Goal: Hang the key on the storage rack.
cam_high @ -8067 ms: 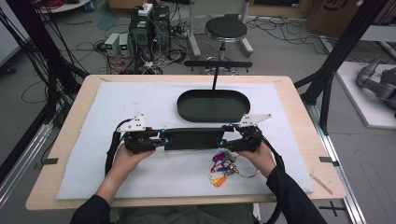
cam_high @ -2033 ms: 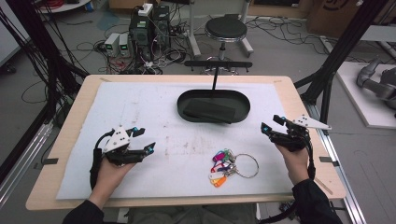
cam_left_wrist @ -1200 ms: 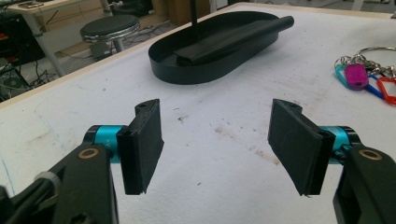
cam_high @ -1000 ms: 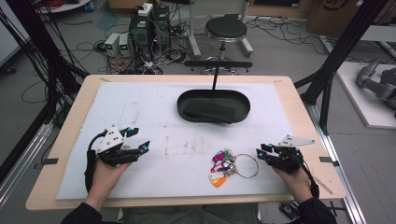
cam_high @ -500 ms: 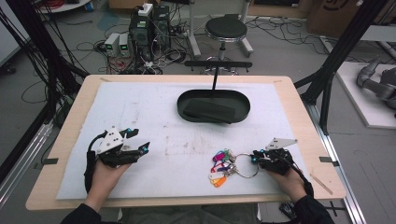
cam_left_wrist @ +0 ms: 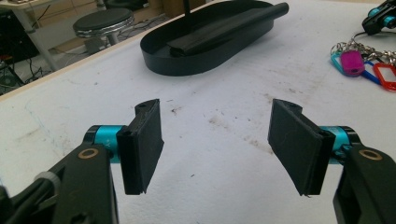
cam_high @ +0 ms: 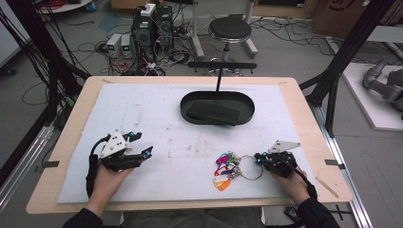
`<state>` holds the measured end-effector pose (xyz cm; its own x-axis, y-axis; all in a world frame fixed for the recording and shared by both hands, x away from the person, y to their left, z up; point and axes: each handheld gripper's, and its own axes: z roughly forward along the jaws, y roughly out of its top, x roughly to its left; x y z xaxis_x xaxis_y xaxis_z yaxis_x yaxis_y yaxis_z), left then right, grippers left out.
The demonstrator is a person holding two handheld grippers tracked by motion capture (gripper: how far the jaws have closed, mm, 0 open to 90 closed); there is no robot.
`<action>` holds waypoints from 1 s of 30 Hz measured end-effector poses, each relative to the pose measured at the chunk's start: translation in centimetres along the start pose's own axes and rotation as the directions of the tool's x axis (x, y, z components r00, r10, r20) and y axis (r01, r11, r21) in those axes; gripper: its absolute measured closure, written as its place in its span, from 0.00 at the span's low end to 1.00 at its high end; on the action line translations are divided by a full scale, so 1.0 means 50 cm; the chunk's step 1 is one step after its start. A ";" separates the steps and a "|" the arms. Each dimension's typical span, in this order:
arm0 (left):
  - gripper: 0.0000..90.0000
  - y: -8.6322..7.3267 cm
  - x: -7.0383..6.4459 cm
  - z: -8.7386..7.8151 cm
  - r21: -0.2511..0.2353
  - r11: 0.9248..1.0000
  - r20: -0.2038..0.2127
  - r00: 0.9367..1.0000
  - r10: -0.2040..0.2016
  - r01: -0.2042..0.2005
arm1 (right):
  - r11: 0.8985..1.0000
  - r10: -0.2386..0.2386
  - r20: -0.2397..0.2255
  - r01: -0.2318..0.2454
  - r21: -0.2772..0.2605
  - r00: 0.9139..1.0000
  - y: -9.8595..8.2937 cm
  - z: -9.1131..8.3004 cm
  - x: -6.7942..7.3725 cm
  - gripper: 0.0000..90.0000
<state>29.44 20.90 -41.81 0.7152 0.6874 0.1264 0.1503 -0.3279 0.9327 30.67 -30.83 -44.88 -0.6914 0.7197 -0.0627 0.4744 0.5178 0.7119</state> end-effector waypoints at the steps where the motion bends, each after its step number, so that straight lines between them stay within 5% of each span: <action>1: 0.39 0.000 0.000 -0.001 0.003 1.000 -0.001 1.000 0.003 -0.003 | 1.000 0.011 -0.001 -0.011 -0.010 1.000 0.000 0.000 -0.003 0.98; 8: 0.39 -0.003 0.001 -0.006 0.005 1.000 -0.006 1.000 0.001 -0.001 | 0.987 0.111 -0.011 -0.111 -0.119 0.994 0.005 -0.021 -0.024 0.98; 14: 0.39 -0.005 -0.001 -0.009 0.000 1.000 -0.012 1.000 0.001 -0.001 | 0.955 0.203 -0.071 -0.213 -0.206 0.977 0.010 -0.035 -0.036 0.98; 23: 0.39 -0.005 -0.002 -0.012 -0.006 1.000 -0.014 1.000 0.002 -0.003 | 0.933 0.205 -0.136 -0.235 -0.271 0.969 0.033 -0.040 -0.024 0.97; 30: 0.39 -0.003 -0.003 -0.013 -0.006 1.000 -0.007 1.000 0.010 -0.010 | 0.935 0.180 -0.179 -0.225 -0.276 0.967 0.042 -0.040 -0.005 0.97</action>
<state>28.88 21.27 -41.77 0.7117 0.6887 0.1386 0.1390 -0.3315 0.9332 30.74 -30.85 -41.94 -0.6809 0.7066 0.1926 0.4486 0.1945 0.8723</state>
